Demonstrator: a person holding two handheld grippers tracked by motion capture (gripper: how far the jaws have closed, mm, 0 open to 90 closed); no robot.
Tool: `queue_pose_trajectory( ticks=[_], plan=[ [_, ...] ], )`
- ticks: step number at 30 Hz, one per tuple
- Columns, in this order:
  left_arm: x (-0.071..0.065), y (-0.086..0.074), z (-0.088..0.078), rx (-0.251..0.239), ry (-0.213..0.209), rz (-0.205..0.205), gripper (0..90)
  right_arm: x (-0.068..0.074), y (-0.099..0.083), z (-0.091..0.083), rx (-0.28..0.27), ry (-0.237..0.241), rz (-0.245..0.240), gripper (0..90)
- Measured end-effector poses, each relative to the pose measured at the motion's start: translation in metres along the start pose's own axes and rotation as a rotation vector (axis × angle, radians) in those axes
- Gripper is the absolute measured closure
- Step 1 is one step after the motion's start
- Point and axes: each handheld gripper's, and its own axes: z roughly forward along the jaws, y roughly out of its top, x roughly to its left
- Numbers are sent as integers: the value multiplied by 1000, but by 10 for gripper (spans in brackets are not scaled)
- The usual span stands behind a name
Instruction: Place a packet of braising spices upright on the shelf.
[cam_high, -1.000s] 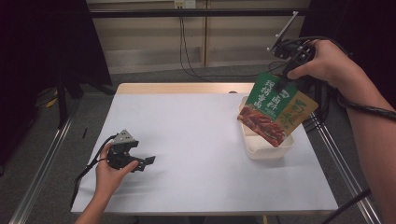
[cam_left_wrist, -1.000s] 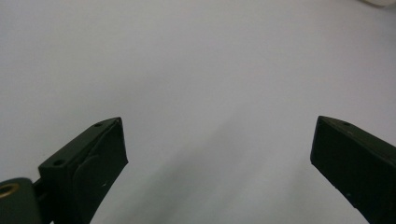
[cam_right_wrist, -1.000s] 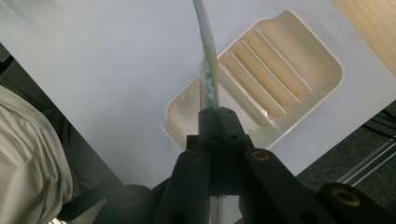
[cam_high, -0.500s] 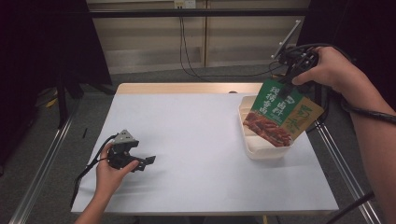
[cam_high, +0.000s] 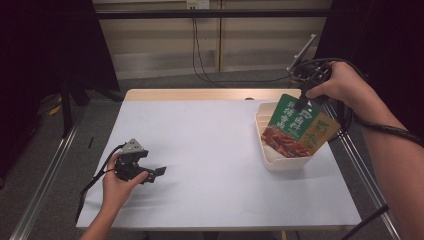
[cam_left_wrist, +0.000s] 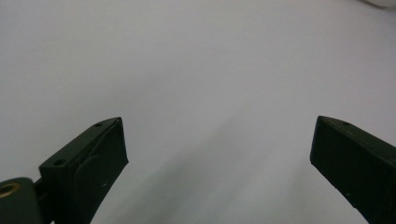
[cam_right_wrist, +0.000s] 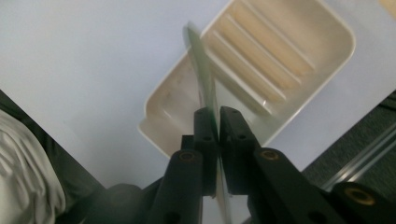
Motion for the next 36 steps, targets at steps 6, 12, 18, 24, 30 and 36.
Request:
queue_pose_trajectory(
  ticks=[6, 12, 18, 24, 30, 36],
  plan=[
    [0, 0, 1, -2, 0, -2, 37, 4, 3, -15, -52, 12, 4, 696],
    [0, 1, -3, -12, -1, 1, 37, 25, 11, -28, -84, 8, -36, 495],
    [0, 1, -3, -12, -6, 7, 36, 38, 14, -26, -84, 7, -62, 410],
    [-1, 1, -4, -16, -3, -3, 36, 51, 16, -7, -80, 13, -134, 368],
    [-1, 0, -3, -24, -9, -3, 36, 61, 19, 9, -105, 21, -172, 326],
    [-1, 0, -3, -26, -10, -3, 36, 71, 21, 30, -124, 32, -190, 296]
  ],
)
